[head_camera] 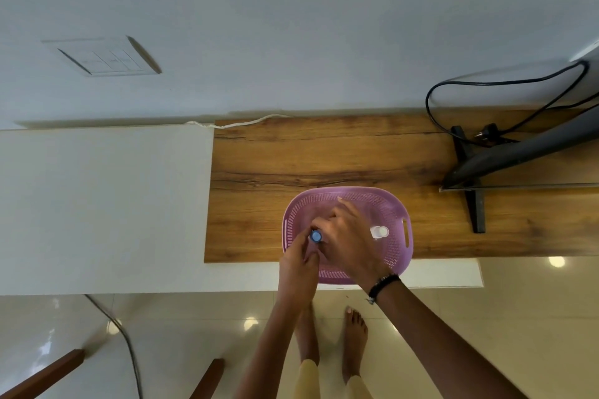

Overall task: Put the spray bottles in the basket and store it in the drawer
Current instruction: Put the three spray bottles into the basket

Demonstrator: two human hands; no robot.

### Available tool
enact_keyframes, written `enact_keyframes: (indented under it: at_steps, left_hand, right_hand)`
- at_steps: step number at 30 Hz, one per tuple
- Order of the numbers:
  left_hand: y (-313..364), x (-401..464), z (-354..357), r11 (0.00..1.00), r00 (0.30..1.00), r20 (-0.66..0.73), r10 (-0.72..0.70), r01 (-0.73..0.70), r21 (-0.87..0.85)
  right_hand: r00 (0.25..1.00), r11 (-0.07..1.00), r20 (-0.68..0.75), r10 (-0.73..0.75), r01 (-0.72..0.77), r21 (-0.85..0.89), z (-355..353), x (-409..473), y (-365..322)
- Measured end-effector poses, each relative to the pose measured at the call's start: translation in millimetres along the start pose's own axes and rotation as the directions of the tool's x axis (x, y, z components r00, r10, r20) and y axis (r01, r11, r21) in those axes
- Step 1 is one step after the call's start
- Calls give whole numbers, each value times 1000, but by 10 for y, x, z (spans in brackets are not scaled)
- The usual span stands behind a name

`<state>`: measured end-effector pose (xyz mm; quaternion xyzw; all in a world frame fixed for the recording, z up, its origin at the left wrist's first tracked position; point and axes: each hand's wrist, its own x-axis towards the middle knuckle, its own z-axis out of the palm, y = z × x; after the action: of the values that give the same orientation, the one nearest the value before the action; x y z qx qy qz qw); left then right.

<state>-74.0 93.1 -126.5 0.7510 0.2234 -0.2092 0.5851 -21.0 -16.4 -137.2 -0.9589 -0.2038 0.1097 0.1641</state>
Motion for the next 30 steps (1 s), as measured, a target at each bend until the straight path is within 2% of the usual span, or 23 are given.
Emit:
enact_keyframes:
  at_steps: [8, 13, 16, 18, 20, 22, 24, 30]
  left_hand:
    - [-39, -7, 22, 999, 999, 14, 38, -38, 3]
    - [-60, 2, 0, 997, 998, -3, 64, -64, 43]
    - [-83, 2, -39, 988, 993, -17, 117, -114, 106]
    - [-96, 5, -61, 965, 978, -26, 209, -202, 169]
    - [-74, 13, -81, 919, 947, -39, 319, -299, 255]
    - [-68, 59, -84, 866, 911, -40, 411, -376, 330]
    - [-81, 109, -79, 837, 900, -24, 436, -396, 377]
    - [-39, 181, -22, 761, 886, 33, 462, -415, 499]
  right_hand:
    - [1000, 1000, -13, 4, -4, -20, 137, -37, 72]
    - [999, 999, -29, -21, 22, 33, 48, -62, 93]
    - [998, 979, -56, 27, -15, 202, -147, -167, 183]
    - [984, 915, -94, 152, -104, 389, -339, -319, 317]
    - [951, 864, -134, 280, -189, 467, -486, -509, 498]
    - [934, 855, -95, 343, -269, 445, -535, -663, 635]
    - [940, 870, -24, 340, -304, 388, -459, -715, 708]
    - [963, 942, -19, 270, -260, 214, -275, -625, 689]
